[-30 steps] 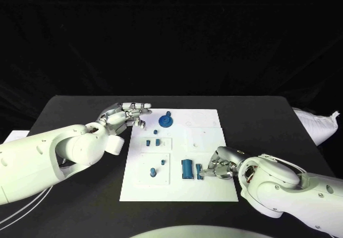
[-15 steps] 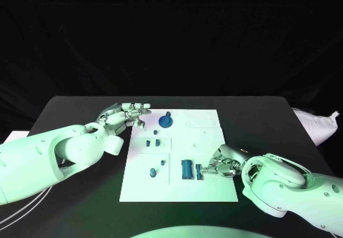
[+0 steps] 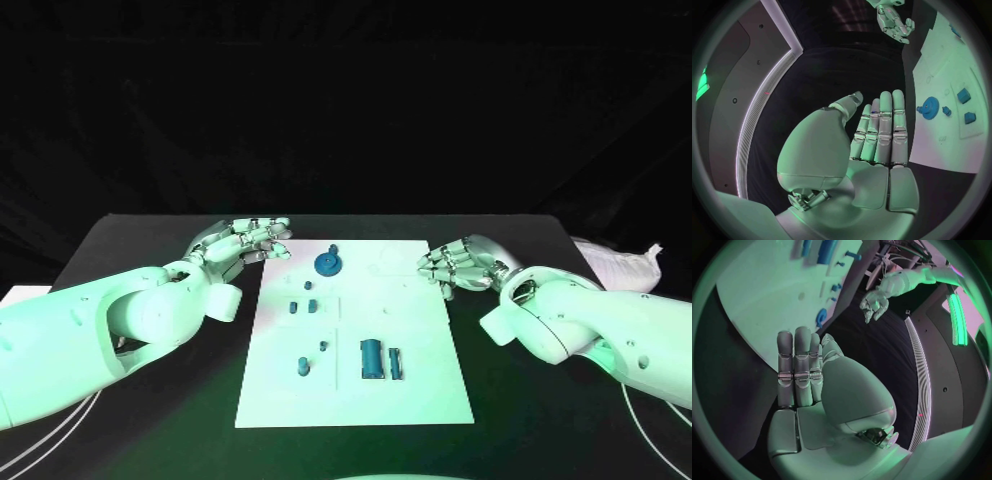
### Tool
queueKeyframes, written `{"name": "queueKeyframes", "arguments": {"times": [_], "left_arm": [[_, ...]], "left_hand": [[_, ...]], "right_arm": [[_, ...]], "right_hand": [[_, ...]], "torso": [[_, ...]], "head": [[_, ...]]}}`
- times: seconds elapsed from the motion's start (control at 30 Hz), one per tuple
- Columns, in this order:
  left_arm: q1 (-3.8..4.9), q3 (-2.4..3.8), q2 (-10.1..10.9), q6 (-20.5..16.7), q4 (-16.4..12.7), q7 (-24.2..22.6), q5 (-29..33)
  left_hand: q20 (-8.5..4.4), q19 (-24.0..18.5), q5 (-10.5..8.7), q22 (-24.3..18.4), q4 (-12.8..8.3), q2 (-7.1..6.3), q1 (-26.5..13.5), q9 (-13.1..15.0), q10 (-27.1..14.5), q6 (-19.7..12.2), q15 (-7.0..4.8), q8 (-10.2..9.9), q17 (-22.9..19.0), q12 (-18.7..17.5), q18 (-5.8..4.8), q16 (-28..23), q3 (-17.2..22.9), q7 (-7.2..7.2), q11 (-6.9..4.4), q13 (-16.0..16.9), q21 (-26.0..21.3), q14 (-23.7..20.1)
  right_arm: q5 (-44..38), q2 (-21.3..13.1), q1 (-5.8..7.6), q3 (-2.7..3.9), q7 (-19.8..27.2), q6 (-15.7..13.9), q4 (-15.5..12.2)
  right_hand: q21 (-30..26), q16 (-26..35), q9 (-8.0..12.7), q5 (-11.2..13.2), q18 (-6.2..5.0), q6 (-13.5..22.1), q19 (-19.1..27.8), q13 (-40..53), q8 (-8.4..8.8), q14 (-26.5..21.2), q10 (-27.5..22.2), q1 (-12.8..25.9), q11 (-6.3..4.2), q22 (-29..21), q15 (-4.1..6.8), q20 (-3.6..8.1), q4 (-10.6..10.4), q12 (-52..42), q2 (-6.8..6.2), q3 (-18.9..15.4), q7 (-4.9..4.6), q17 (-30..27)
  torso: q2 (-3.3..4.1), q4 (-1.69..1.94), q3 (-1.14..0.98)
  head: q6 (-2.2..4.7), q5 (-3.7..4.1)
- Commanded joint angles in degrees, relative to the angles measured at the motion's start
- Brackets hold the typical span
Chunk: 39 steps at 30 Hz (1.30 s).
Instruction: Assemble the parts on the task board
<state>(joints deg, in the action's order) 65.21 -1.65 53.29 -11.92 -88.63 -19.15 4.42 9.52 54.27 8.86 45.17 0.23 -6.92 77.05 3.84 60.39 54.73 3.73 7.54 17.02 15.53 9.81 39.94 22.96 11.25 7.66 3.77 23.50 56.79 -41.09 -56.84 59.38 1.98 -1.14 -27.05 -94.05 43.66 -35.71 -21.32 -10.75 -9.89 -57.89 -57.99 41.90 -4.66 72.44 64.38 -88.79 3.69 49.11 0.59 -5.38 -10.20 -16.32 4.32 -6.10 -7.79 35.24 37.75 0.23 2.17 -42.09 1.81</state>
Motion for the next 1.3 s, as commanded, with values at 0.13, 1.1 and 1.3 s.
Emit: {"name": "queueKeyframes", "arguments": {"times": [0.13,1.1,1.3], "left_arm": [[-0.01,0.07,-1.44,-1.25,3.53,-3.76,1.4],[-1.72,0.65,-7.51,-15.09,6.44,-6.69,-0.58],[-3.66,1.23,-8.14,-25.06,1.91,-9.0,-2.82]], "left_hand": [[1.68,-5.37,-0.37,-5.72,0.2,0.52,0.99,-0.03,-0.03,0.79,1.89,0.12,-5.59,-3.11,0.11,-13.17,0.52,0.02,0.51,-0.25,-7.25,-0.34],[-2.67,-34.98,-8.86,-33.51,-0.23,6.92,-42.19,-3.84,-34.29,-29.9,-3.73,-7.54,-17.02,-15.53,-4.43,-35.83,-13.68,-6.04,-3.27,-3.77,-23.5,-31.87],[-4.2,-39.34,-8.86,-36.14,-0.23,6.92,-50.05,-3.84,-40.19,-35.46,-3.73,-7.54,-17.02,-15.53,-5.43,-39.94,-15.8,-7.19,-7.66,-3.77,-23.5,-37.5]], "right_arm": [[24.87,3.23,1.43,0.0,18.26,1.15,7.11],[33.96,11.96,1.68,-0.81,25.11,-4.63,12.92],[38.79,12.09,1.07,-1.6,29.06,-13.06,6.94]], "right_hand": [[-16.0,19.39,3.49,1.96,0.04,1.9,7.04,-16.95,1.02,-9.44,-0.83,-4.86,3.12,-11.44,-4.34,-3.86,-0.27,11.95,-0.49,2.43,-1.75,-11.51],[-38.15,35.71,17.23,10.75,4.66,32.97,31.3,-41.9,4.66,-41.76,-35.61,48.52,-3.69,-39.66,-0.59,0.76,6.09,16.32,-4.32,6.1,3.24,-35.24],[-39.39,35.71,21.32,10.75,5.28,38.67,37.39,-41.9,4.66,-48.77,-42.19,57.71,-3.69,-41.83,-0.59,5.38,10.2,16.32,-4.32,6.1,7.79,-35.24]], "torso": [[-2.32,-0.57,0.64],[-6.56,-0.23,-2.17],[-6.57,-0.23,-2.17]], "head": [[2.33,0.1],[7.71,-1.81],[7.71,-1.81]]}}
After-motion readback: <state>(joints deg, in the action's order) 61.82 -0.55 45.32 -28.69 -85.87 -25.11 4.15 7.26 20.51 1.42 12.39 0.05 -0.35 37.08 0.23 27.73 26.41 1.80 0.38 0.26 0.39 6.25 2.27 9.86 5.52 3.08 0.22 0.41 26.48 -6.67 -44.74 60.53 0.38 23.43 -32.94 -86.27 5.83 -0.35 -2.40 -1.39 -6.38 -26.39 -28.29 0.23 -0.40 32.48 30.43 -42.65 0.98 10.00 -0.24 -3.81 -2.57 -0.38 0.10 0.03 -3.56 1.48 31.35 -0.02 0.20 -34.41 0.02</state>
